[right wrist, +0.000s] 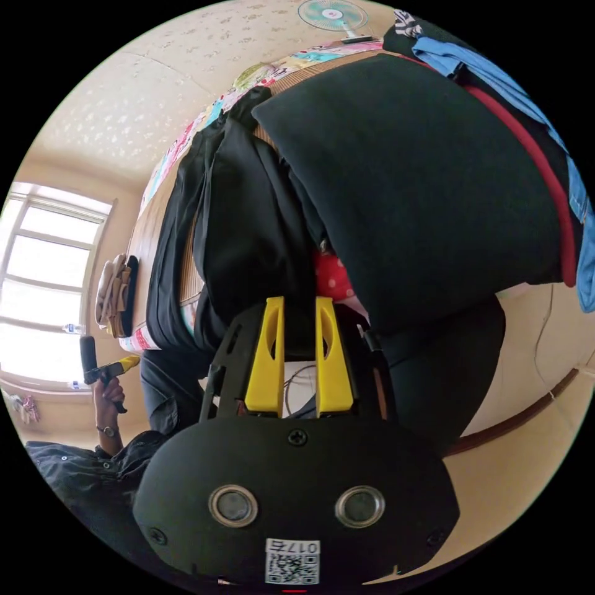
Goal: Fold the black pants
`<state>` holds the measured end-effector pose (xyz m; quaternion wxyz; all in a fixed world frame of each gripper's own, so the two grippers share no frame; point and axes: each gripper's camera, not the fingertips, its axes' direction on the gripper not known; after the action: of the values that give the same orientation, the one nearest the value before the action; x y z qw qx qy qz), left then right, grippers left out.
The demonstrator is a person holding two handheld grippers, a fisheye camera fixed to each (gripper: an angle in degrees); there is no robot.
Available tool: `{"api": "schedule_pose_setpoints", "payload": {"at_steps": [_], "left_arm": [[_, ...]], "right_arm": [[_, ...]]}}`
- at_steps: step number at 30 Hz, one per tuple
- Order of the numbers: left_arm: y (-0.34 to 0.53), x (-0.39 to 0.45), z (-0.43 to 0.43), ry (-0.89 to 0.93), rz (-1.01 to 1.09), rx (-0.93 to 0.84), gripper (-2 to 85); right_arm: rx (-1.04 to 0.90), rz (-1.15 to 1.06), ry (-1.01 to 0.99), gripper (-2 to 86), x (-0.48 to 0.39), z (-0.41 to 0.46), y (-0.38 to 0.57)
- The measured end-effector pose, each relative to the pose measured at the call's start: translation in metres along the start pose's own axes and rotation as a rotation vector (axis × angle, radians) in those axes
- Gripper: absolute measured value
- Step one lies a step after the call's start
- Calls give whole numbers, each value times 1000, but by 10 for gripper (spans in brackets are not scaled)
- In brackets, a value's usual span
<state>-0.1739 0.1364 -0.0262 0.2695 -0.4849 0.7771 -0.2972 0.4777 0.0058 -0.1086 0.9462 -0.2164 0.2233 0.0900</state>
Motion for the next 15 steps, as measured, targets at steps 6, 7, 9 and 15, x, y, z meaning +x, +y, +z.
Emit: {"api": "schedule_pose_setpoints", "payload": {"at_steps": [6,7,9,15], "left_arm": [[-1,6,6,104,127,-30,79],[-4,11,8,107,162,-33,81],[-12,23,18,69,218,-32,87],[-69,72,99,-85,399,-86,105]], "right_arm": [[-116,-225,-146,37,-6,-12,-1],[-119,-313,-278,35,-12,-24,0],[-92,-397,-394,32,-17,-43,4],[-36,-529,-532,29,-23,-75,7]]}}
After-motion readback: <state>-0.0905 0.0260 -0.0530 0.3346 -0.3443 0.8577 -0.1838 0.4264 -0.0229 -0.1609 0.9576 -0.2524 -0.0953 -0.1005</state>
